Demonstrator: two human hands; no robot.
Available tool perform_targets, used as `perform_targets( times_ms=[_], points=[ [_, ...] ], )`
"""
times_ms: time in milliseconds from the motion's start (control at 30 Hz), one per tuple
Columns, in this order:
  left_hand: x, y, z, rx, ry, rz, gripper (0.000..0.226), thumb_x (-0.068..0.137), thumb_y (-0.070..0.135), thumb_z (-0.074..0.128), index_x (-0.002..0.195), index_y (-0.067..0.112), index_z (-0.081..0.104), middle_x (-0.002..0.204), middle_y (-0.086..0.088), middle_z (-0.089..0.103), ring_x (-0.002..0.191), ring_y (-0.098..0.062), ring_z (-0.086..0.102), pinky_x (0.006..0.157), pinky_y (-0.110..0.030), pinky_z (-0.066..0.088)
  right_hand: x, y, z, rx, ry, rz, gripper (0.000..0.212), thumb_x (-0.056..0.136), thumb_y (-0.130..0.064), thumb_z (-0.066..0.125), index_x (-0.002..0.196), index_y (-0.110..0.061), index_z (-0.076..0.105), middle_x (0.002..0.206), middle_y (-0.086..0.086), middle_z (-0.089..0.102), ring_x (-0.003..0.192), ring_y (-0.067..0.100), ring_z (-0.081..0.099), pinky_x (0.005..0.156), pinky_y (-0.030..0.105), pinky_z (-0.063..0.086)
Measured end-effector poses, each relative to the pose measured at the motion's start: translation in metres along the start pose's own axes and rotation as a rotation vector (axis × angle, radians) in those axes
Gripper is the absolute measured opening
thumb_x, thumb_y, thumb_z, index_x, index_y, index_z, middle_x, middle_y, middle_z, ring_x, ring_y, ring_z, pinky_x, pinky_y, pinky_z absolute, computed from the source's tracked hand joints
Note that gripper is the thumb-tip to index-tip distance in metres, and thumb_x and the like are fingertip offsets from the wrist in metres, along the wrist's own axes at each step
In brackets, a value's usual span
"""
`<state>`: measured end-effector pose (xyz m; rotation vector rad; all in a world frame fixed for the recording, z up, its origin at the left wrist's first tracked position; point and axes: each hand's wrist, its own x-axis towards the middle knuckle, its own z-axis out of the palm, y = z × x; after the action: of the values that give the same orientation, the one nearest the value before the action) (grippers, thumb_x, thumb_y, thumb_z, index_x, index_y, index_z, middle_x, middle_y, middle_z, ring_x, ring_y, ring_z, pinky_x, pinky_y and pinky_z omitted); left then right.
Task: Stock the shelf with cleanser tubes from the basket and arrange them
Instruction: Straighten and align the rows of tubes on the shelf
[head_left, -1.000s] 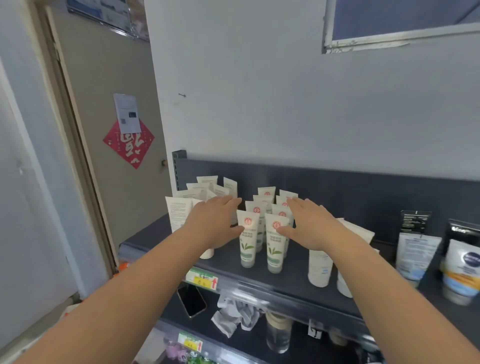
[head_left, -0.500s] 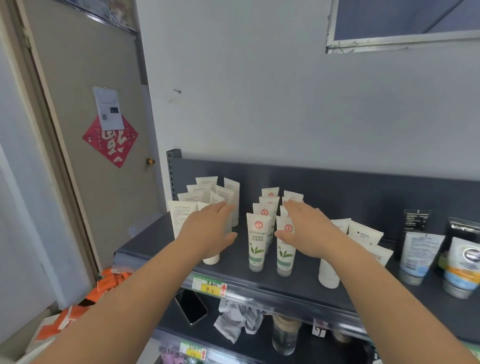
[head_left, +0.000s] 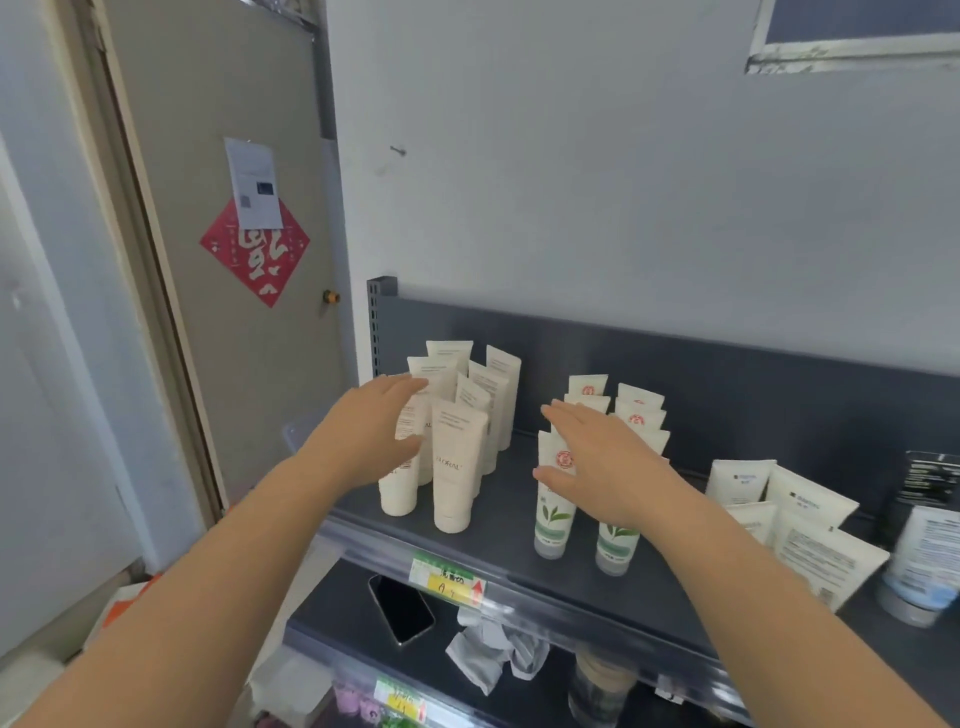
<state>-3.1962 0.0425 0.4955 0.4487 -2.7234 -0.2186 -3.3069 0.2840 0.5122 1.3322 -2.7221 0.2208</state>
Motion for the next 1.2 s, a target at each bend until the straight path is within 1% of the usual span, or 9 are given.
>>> perform_targets(
  times_ms=[133,233,400,567,700,833,1000,1100,1200],
  points=[
    [0.014,-0.022,0.001,-0.029,-0.011,0.006,0.058,0.093,0.018,0.056,0.146,0.029,0.036,0.15,0.007,0.04,0.131,-0.016,0.045,0.106,-0.033,0.038,0.021,-0.016,0.008,0.008,0.059,-0.039,0.067,0.098,-0.046,0.046,0.154,-0.025,0.018,0.161,-0.007,0.016,0.147,0.015,0.017,0.12,0.035,0.015],
    [0.025,-0.039,0.002,-0.067,-0.01,0.046,0.048,0.096,0.017,0.053,0.142,0.028,0.042,0.143,0.007,0.047,0.112,-0.017,0.056,0.095,-0.029,0.043,0.04,-0.033,0.014,0.047,0.115,-0.043,0.061,0.098,-0.041,0.048,0.152,-0.025,0.025,0.158,-0.008,0.026,0.143,0.014,0.026,0.116,0.032,0.024],
    [0.042,-0.071,0.006,-0.147,-0.043,0.163,0.039,0.098,0.028,0.054,0.136,0.028,0.049,0.131,0.01,0.054,0.107,-0.01,0.056,0.093,-0.024,0.043,0.07,-0.064,0.026,0.025,0.231,-0.003,0.05,0.096,-0.04,0.049,0.144,-0.028,0.039,0.144,-0.008,0.042,0.126,0.015,0.04,0.105,0.032,0.039],
    [0.057,-0.095,0.014,-0.27,-0.076,0.259,0.034,0.095,0.035,0.057,0.129,0.035,0.052,0.117,0.017,0.059,0.08,-0.001,0.055,0.076,-0.021,0.044,0.083,-0.087,0.041,-0.044,0.274,0.088,0.044,0.097,-0.038,0.046,0.14,-0.03,0.043,0.138,-0.009,0.047,0.115,0.014,0.044,0.098,0.031,0.042],
    [0.059,-0.097,0.017,-0.317,-0.108,0.332,0.043,0.097,0.036,0.052,0.138,0.041,0.04,0.116,0.02,0.049,0.076,0.004,0.054,0.076,-0.022,0.041,0.086,-0.096,0.053,0.008,0.253,0.181,0.044,0.098,-0.024,0.047,0.142,-0.03,0.039,0.138,-0.008,0.05,0.112,0.015,0.045,0.094,0.032,0.043],
    [0.062,-0.093,0.017,-0.296,-0.144,0.419,0.044,0.1,0.029,0.045,0.14,0.043,0.035,0.13,0.012,0.048,0.101,-0.006,0.055,0.087,-0.026,0.043,0.086,-0.1,0.059,0.055,0.277,0.242,0.046,0.098,-0.016,0.048,0.141,-0.029,0.04,0.137,-0.009,0.05,0.112,0.016,0.042,0.093,0.029,0.041],
    [0.072,-0.088,0.008,-0.41,-0.293,0.439,0.038,0.097,0.033,0.047,0.133,0.046,0.046,0.081,0.007,0.052,0.069,-0.006,0.051,0.061,-0.023,0.048,0.085,-0.096,0.055,0.083,0.23,0.257,0.046,0.099,-0.017,0.047,0.141,-0.032,0.04,0.14,-0.01,0.048,0.115,0.015,0.042,0.094,0.028,0.04],
    [0.075,-0.088,0.002,-0.473,-0.379,0.429,0.029,0.094,0.036,0.053,0.123,0.04,0.057,0.077,0.004,0.05,0.064,-0.008,0.052,0.059,-0.026,0.057,0.085,-0.095,0.054,0.112,0.224,0.264,0.046,0.099,-0.018,0.047,0.142,-0.033,0.04,0.141,-0.011,0.047,0.118,0.013,0.041,0.096,0.027,0.038],
    [0.074,-0.093,-0.005,-0.523,-0.488,0.436,0.039,0.088,0.015,0.057,0.122,0.033,0.058,0.084,0.0,0.053,0.064,-0.008,0.055,0.066,-0.027,0.058,0.084,-0.095,0.054,0.129,0.229,0.273,0.047,0.099,-0.018,0.048,0.142,-0.034,0.04,0.142,-0.012,0.047,0.119,0.011,0.04,0.095,0.022,0.035]
  ],
)
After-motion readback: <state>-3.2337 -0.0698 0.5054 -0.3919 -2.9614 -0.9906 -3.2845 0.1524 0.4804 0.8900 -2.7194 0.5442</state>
